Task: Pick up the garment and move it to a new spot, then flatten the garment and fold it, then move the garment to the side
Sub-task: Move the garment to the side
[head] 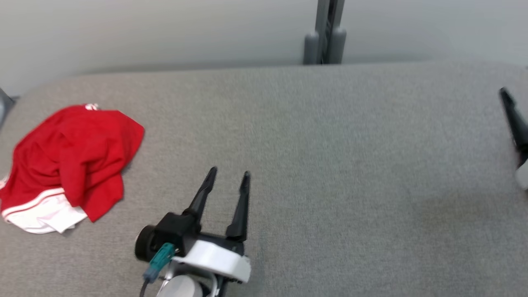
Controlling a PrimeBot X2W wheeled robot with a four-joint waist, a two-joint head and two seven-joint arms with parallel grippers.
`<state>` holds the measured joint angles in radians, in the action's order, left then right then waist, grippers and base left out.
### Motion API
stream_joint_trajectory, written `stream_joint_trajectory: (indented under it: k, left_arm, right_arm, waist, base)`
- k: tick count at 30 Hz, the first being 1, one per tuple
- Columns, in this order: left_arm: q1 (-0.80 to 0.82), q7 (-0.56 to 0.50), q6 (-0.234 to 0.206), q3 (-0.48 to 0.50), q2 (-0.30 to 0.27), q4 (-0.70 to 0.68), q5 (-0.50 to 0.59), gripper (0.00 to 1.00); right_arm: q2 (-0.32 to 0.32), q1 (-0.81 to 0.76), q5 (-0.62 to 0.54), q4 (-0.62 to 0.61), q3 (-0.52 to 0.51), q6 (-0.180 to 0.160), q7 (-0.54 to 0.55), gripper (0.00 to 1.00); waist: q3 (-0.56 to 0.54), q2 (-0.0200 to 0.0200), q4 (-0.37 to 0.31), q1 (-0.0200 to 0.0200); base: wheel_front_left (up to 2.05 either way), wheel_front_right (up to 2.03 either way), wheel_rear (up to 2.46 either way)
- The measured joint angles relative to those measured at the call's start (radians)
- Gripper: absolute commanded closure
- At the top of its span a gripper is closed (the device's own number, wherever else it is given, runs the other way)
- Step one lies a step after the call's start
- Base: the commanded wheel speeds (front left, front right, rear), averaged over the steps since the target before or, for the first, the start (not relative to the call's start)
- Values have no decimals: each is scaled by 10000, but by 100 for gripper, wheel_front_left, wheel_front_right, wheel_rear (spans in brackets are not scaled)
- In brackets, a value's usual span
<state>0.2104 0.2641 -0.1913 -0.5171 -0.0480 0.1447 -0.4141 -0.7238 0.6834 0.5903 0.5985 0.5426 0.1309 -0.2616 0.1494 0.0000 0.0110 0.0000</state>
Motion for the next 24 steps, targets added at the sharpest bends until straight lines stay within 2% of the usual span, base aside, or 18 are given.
stream_joint_trajectory:
  k: [2, 3, 4, 7, 13, 15, 24]
  left_arm:
    - [-423, 0, 274, 523, -8, 73, 125, 0]
    - [-724, 0, 516, 1007, -4, 109, 221, 0]
    - [-724, 0, 516, 1007, -4, 109, 221, 0]
    - [-1062, 0, 784, 1567, -2, 142, 336, 0]
    - [-1799, 0, 1214, 2495, -6, -161, 107, 0]
    - [-2173, 0, 1273, 2794, -2, -184, 79, 0]
    - [-2606, 0, 1553, 3089, -6, -58, 184, 0]
  right_arm:
    - [585, -704, -219, -476, -619, 0, -2, 0]
    - [1108, -1327, -407, -936, -1369, 0, -2, 0]
    - [1108, -1327, -407, -936, -1369, 0, -2, 0]
    - [1900, -2287, -834, -1593, -2209, 0, -2, 0]
    - [3246, -3893, -2073, -2757, -3055, 0, -2, 0]
    - [3992, -4652, -2385, -3275, -3557, 0, -2, 0]
    - [5271, -5986, -3475, -3908, -4180, 0, -2, 0]
  waist:
    - [-496, 0, 112, 0]
    - [-942, 0, 239, 0]
    - [-942, 0, 239, 0]
    - [-1464, 0, 460, 0]
    - [-2113, 0, 871, 0]
    - [-2296, 0, 1022, 0]
    - [-2515, 0, 1206, 0]
  base:
    - [0, 0, 0]
    - [0, 0, 0]
    - [0, 0, 0]
    - [0, 0, 0]
    - [0, 0, 0]
    - [0, 0, 0]
    - [0, 0, 0]
